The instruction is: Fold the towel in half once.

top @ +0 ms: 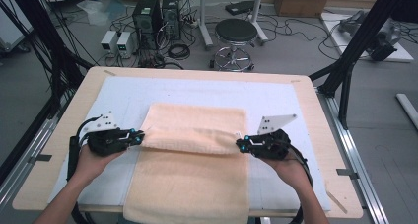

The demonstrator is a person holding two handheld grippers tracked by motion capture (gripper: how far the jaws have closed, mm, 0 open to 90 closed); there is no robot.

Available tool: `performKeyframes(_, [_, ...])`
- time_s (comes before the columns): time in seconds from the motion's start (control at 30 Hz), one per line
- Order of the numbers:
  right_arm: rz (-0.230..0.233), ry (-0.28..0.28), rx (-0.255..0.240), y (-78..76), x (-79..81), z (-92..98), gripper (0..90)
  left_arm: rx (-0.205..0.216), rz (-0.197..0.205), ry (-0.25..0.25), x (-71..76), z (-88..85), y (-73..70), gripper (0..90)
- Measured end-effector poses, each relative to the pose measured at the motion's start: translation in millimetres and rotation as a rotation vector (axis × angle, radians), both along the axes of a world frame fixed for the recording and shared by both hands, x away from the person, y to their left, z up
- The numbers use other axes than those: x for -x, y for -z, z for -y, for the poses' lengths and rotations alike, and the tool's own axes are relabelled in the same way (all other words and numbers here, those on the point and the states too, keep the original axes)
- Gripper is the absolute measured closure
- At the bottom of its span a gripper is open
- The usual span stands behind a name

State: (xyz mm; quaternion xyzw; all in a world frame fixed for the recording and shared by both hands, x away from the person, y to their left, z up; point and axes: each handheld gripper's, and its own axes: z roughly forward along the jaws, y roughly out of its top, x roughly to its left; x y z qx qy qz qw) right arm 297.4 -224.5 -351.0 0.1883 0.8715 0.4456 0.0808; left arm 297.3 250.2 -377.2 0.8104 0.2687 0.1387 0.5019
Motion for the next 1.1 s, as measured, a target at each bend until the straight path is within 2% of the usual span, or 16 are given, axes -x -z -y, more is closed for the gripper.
performKeyframes(0.2, [0.024, -0.045, 0.001, -3.5, 46.7, 3.1, 85.0, -0.027, 0.034, 0.053, 47.6, -2.9, -5.2, 82.2])
performKeyframes(0.3, [0.018, -0.077, -0.011, -4.5, 70.4, 4.7, 85.0, -0.025, 0.032, 0.079, 72.4, -6.5, -4.1, 82.4])
performKeyframes(0.37, [-0.004, -0.104, -0.030, -3.0, 83.1, 5.2, 84.6, -0.033, 0.022, 0.105, 85.9, -8.3, -1.2, 82.3])
performKeyframes(0.4, [-0.018, -0.122, -0.027, -1.1, 88.5, 4.4, 82.4, -0.029, 0.011, 0.123, 91.1, -9.1, 0.8, 81.4])
performKeyframes(0.43, [-0.034, -0.140, -0.028, 1.2, 91.5, 3.9, 75.8, -0.029, -0.009, 0.138, 94.2, -10.2, 2.3, 78.2])
performKeyframes(0.5, [-0.056, -0.140, -0.037, 4.6, 92.6, 5.0, 68.4, -0.026, -0.019, 0.141, 96.7, -12.2, 4.6, 68.1])
performKeyframes(0.63, [-0.068, -0.100, -0.048, 9.2, 76.7, 8.9, 58.5, -0.020, -0.023, 0.124, 85.7, -13.3, 4.5, 57.4])
performKeyframes(0.7, [-0.056, -0.064, -0.017, 12.3, 64.8, 7.6, 55.0, -0.035, -0.012, 0.109, 74.4, -12.6, 4.7, 57.0])
performKeyframes(0.87, [-0.061, 0.050, 0.017, 23.3, 21.7, 6.1, 49.2, -0.032, -0.028, 0.023, 34.6, -7.3, 12.8, 55.2])
performKeyframes(0.93, [-0.043, 0.107, 0.047, 28.1, 3.8, 6.4, 46.4, -0.045, -0.034, -0.020, 17.4, -4.5, 17.9, 51.2])
performKeyframes(1.03, [-0.051, 0.167, 0.065, 37.7, -21.5, 7.0, 44.1, -0.066, -0.051, -0.079, -8.6, -1.2, 26.1, 50.7])
performKeyframes(1.1, [-0.058, 0.211, 0.080, 45.0, -35.9, 7.2, 41.6, -0.062, -0.061, -0.123, -24.5, 1.3, 32.9, 50.0])
